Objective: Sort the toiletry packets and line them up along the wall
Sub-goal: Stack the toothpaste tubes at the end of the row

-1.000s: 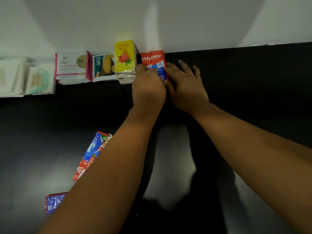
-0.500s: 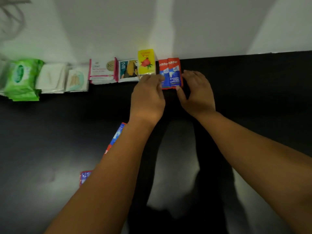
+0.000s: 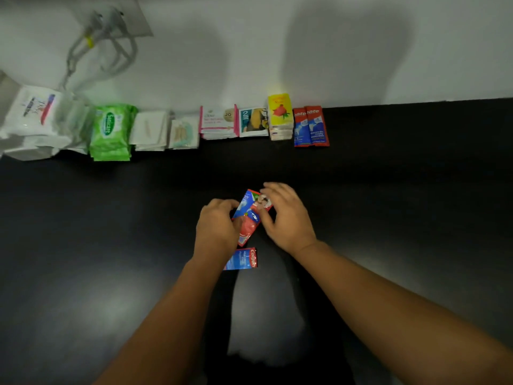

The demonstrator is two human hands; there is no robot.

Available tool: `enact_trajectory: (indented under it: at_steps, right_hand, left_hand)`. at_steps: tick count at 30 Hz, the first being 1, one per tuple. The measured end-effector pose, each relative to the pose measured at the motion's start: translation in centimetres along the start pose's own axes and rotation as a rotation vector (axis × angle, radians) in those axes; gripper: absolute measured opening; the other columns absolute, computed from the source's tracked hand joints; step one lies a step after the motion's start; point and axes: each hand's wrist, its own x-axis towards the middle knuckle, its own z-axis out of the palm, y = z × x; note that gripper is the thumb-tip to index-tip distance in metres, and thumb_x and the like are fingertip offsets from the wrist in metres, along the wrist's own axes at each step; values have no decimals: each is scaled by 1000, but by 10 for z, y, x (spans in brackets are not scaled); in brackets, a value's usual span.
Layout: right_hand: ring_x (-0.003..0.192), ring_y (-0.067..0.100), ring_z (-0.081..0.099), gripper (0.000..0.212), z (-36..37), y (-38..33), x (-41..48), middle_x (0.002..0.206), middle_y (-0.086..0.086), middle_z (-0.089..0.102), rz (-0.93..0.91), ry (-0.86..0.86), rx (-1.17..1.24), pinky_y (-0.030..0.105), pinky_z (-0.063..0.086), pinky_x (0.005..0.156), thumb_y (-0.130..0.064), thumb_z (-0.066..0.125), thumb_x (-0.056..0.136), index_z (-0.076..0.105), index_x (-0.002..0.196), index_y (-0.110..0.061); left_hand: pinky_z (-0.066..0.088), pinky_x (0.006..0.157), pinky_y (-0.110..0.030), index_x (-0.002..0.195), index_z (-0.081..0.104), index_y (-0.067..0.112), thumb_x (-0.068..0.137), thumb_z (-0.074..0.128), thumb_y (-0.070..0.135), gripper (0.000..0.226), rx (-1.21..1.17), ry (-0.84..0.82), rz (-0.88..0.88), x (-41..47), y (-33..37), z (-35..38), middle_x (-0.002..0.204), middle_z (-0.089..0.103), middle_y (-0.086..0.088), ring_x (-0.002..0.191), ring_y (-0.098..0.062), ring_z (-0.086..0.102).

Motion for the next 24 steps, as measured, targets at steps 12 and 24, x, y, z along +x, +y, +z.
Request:
enact_trajectory:
  at_steps: [12,24]
  right_hand:
    - [140,22,36,51,24,-15,-6,145,4,48,128,-75,-225,43,30,117,-31,63,91,51,138,-15]
    - [123,13,49,50,17,-19,0,131,0,53,252,83,31,31,43,105,-18,62,92,49,140,-17]
  left_hand:
    - [50,85,-28,127,62,18,88,70,39,45,110,-158,87,-1,-5,-2,115,63,-3,100,-15,60]
    - [57,72,-37,92,69,21,91,65,31,11,-68,-264,30,22,-3,-13,82,69,3,76,-14,67]
